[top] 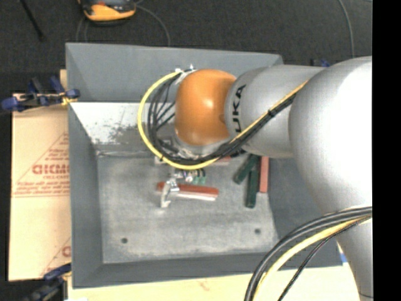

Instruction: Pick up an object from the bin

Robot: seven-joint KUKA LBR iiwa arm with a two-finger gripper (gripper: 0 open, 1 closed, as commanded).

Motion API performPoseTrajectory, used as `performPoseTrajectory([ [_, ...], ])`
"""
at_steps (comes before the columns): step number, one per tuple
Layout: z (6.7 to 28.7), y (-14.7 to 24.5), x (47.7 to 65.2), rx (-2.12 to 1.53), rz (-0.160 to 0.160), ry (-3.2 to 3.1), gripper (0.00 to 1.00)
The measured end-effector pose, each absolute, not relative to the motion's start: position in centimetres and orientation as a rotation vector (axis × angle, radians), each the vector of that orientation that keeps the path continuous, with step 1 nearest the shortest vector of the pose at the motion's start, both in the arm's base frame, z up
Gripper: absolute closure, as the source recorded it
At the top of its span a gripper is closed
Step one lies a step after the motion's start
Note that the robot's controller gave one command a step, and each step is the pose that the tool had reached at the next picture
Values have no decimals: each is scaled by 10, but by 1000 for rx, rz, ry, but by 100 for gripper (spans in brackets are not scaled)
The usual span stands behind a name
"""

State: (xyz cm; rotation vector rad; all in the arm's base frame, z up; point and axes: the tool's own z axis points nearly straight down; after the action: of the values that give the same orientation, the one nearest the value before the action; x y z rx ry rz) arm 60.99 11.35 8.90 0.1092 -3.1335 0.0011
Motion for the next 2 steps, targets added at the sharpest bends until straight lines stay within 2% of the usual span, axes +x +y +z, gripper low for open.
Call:
performPoseTrajectory([
  [1,80,83,616,1,-9,-3134,100],
  [2,80,84,616,-1,-9,-3132,100],
])
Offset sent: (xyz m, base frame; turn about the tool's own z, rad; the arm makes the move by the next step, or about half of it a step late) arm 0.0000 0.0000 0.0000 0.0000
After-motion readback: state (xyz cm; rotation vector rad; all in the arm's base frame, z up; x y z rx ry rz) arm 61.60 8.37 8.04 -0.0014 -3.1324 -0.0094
